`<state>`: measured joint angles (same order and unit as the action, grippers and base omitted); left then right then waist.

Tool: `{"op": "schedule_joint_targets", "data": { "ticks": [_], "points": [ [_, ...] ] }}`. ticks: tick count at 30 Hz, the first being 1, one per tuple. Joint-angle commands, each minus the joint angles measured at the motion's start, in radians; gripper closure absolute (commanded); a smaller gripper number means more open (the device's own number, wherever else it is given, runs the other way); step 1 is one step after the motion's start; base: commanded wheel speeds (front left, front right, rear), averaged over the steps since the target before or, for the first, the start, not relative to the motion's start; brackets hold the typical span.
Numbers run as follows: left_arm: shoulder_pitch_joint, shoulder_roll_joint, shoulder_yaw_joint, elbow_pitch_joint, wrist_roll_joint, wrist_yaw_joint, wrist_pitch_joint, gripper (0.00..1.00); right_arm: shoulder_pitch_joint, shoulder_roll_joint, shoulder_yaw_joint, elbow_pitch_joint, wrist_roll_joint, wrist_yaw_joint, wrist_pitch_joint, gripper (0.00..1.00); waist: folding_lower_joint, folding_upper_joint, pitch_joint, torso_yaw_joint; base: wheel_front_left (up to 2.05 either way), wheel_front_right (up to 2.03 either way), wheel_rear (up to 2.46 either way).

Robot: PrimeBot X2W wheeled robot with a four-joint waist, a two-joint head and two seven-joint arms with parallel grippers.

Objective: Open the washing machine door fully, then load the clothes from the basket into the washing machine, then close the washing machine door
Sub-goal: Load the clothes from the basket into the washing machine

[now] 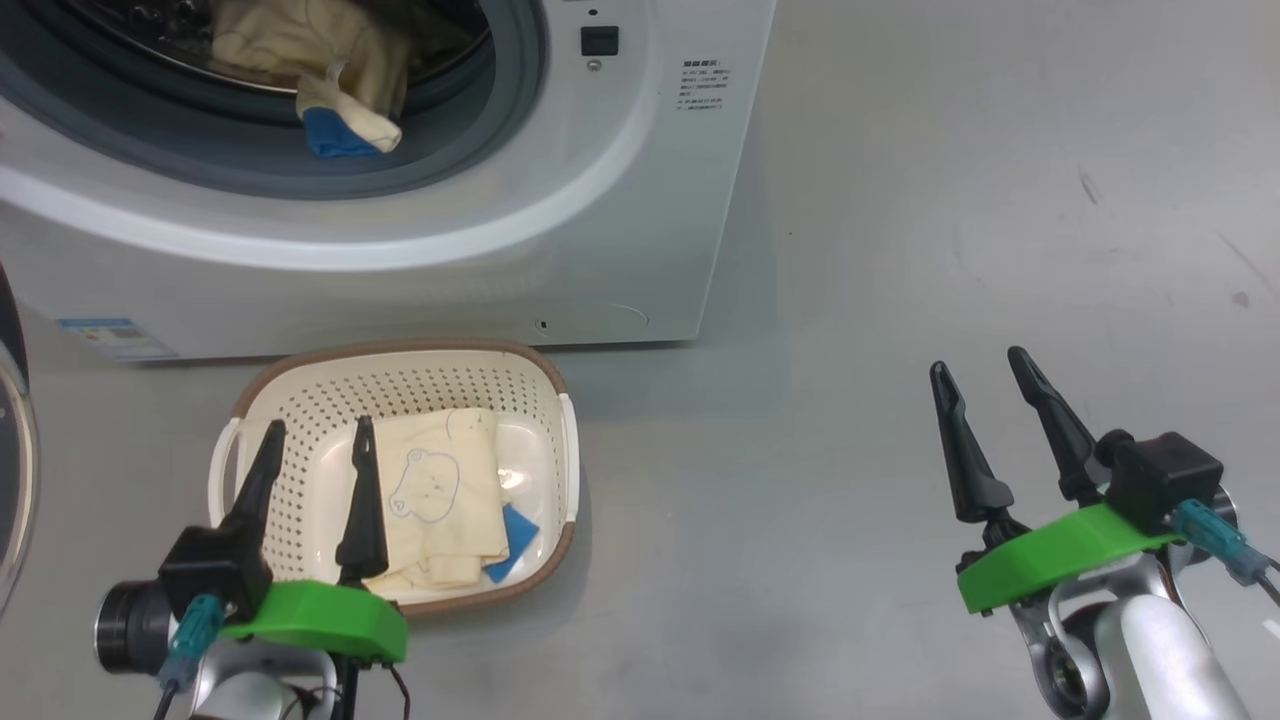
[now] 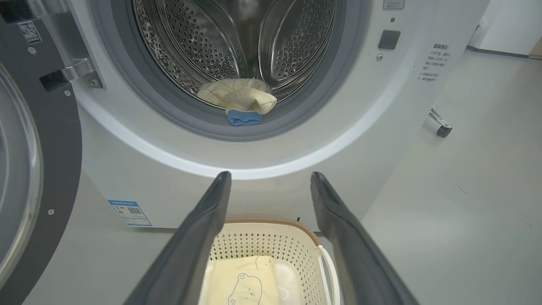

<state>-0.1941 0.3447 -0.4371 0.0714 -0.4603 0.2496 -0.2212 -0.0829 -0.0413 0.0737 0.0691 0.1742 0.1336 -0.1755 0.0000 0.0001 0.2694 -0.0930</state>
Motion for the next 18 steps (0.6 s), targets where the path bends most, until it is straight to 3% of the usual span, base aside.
{"op": "schedule_joint_targets", "data": {
  "ticks": [1,12,18],
  "points": [
    [-0.023,0.018,0.037,-0.021,-0.004,0.172,-0.013,0.00,-0.002,-0.009,0.019,-0.036,-0.002,-0.003,0.001,0.00,0.0000,-0.0001,0.003,0.000,0.00,0.00,0.00],
    [-0.098,0.013,0.043,0.001,-0.023,0.159,0.009,0.00,-0.024,-0.009,0.030,-0.036,0.010,-0.003,-0.002,0.00,0.0000,-0.0001,0.043,-0.011,0.00,0.00,0.00],
    [-0.201,0.038,0.049,0.040,-0.043,0.115,0.068,0.00,-0.054,-0.009,0.044,-0.021,0.024,-0.003,-0.008,0.00,0.0000,-0.0001,0.089,-0.041,0.00,0.00,0.00]
  ]
}}
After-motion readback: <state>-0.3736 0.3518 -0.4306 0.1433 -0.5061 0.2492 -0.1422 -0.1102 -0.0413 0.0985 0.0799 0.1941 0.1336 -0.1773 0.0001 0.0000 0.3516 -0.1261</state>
